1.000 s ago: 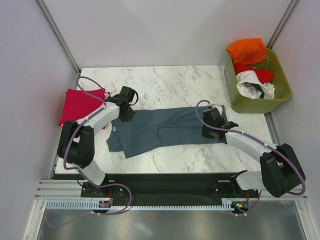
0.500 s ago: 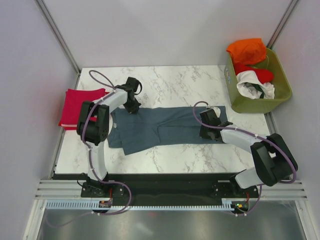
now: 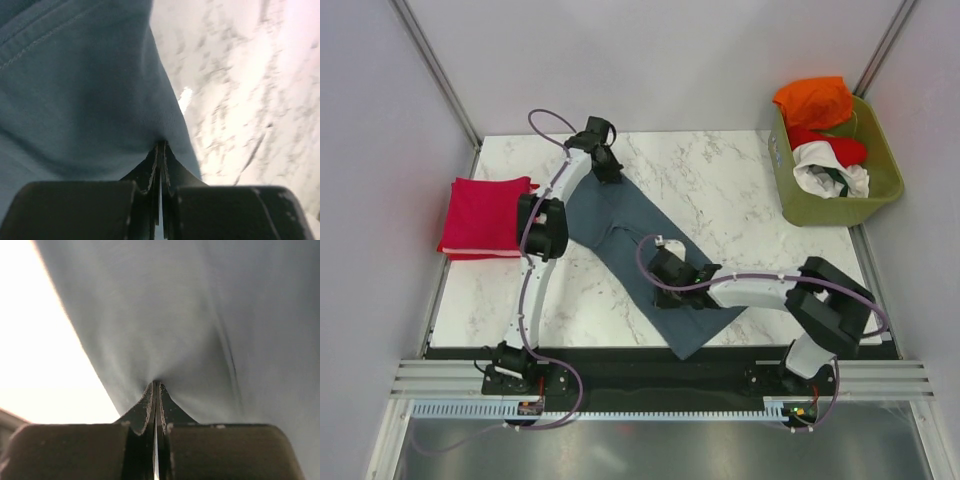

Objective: Fold and stack the t-shirts
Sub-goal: Fold the tshirt

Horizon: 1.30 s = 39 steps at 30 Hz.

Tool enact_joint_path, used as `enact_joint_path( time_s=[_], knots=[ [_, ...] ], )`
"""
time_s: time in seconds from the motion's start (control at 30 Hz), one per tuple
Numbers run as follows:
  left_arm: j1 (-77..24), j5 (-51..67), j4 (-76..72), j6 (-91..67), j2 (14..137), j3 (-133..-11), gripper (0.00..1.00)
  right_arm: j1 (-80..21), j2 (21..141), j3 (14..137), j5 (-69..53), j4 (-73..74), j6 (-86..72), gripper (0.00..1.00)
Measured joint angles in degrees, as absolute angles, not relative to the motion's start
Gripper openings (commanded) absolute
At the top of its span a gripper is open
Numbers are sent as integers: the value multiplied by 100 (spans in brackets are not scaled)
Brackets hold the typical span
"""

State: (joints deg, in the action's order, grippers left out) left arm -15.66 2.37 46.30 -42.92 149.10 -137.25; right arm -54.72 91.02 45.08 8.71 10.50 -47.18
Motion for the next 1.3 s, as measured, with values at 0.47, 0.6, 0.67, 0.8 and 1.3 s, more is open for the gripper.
enact_joint_path(
  time_s=[0.47,0.6,0.67,0.8,1.3],
  knots=[
    [-1809,2276,2587,-5614,15640,-13974,2,-4493,8739,5712,-172,615,-3997,27],
    [-1959,2366,2351,-5583,15568,-13920,6,-3376,8750,6226,-395,646,-3704,45],
    [-2010,2416,2351,-5422,15358,-13644,11,-2902,9080,6705,-556,709,-3553,46],
    [-1951,2324,2412,-5078,14411,-12554,17,-2338,10097,7758,-998,709,-3352,46],
    [-1498,1247,1944,-4112,9312,-8517,20,-1782,13445,10460,-2364,943,-3293,56]
  ],
)
